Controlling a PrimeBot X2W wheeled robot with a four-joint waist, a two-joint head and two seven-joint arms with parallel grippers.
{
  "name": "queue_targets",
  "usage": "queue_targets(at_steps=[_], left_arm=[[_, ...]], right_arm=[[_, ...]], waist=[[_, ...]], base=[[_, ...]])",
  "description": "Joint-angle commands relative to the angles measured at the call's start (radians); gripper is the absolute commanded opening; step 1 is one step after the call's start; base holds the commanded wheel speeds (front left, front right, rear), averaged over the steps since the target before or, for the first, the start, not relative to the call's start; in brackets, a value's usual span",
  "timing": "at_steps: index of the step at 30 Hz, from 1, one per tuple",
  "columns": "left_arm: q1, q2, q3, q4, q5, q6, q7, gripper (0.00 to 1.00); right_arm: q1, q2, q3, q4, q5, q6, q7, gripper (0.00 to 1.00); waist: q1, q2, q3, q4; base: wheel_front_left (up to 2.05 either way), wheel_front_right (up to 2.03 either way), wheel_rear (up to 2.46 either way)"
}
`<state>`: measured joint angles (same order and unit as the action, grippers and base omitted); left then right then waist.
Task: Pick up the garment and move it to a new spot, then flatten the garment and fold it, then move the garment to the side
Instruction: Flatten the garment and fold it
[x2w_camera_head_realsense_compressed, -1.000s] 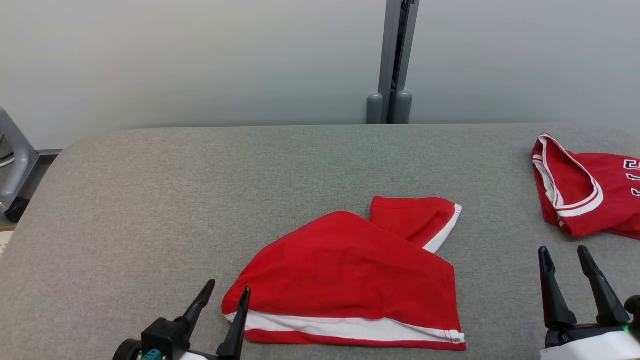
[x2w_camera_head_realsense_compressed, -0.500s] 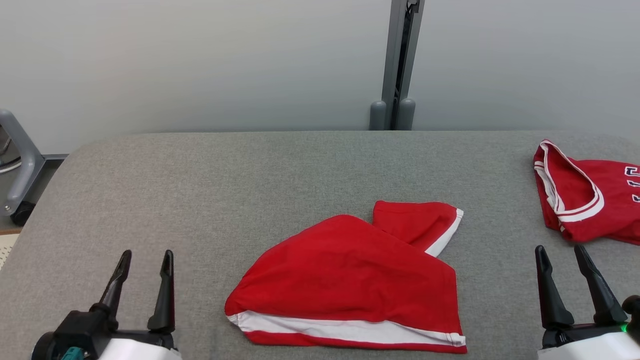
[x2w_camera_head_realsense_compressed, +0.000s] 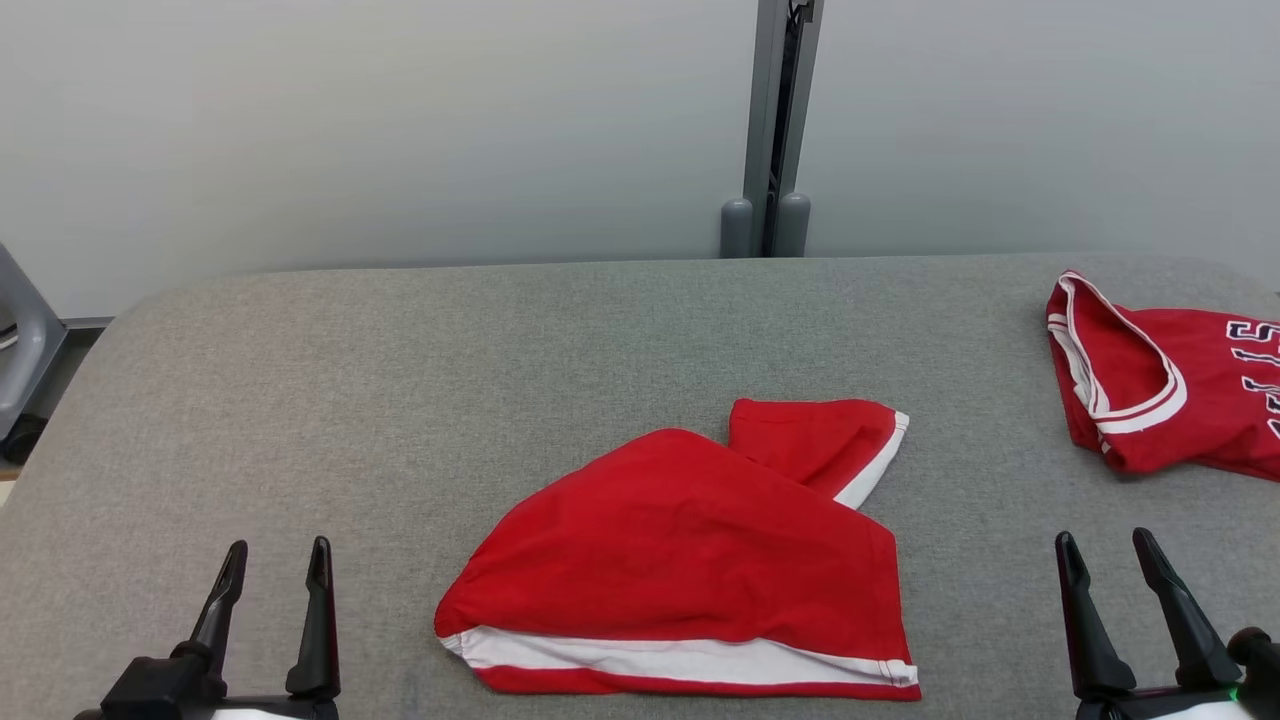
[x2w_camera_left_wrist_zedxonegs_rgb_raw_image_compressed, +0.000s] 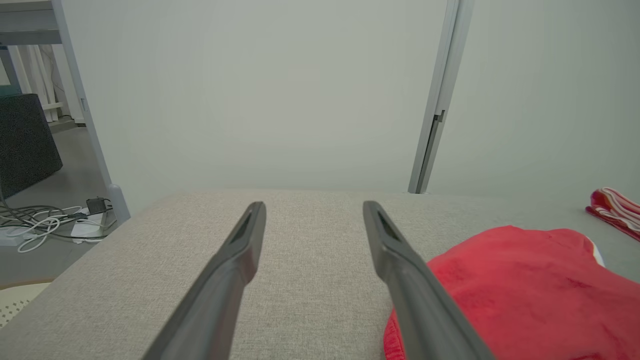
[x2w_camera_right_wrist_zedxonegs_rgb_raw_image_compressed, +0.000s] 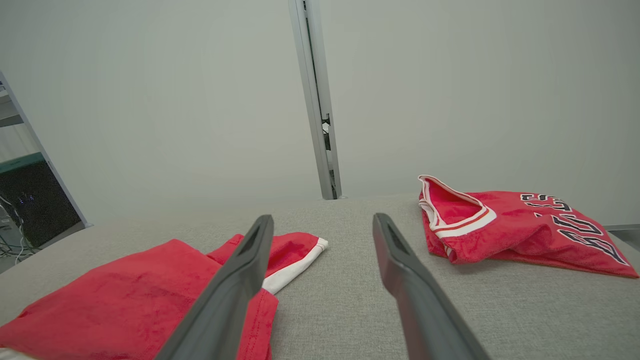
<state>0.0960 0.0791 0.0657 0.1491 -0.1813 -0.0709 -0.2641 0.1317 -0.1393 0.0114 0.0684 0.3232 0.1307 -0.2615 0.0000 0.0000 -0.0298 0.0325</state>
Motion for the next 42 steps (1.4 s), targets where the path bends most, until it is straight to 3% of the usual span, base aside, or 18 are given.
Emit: queue_targets(at_steps=[1,13,20,33,42], left_arm=[[0.006,0.0,0.001,0.004,0.008,-0.003,0.0,1.0],[-0.006,-0.013,0.009,0.012,0.017,-0.004,0.0,1.0],[0.0,0.004,-0.024,0.078,0.016,-0.03,0.0,1.0],[-0.079,0.059,-0.203,0.353,-0.019,-0.058,0.01,1.0],[-0.199,0.121,-0.4,0.513,-0.1,-0.059,0.0,1.0]], right_arm=[[0.006,-0.004,0.003,0.003,0.001,0.0,-0.005,1.0],[-0.005,-0.007,0.024,0.024,0.007,0.0,-0.005,1.0],[-0.016,-0.043,0.085,0.051,0.011,0.0,-0.005,1.0],[-0.067,-0.111,0.327,0.242,0.059,0.0,-0.005,1.0],[-0.178,-0.139,0.471,0.39,0.1,0.0,-0.005,1.0]], waist=[[0.0,0.0,0.001,-0.003],[0.0,0.0,0.003,-0.01],[0.0,0.0,0.005,-0.008],[0.0,0.0,0.032,-0.009],[0.0,0.0,0.06,-0.012]], base=[[0.0,0.0,0.0],[0.0,0.0,0.0],[0.0,0.0,0.0],[0.0,0.0,0.0],[0.0,0.0,0.0]])
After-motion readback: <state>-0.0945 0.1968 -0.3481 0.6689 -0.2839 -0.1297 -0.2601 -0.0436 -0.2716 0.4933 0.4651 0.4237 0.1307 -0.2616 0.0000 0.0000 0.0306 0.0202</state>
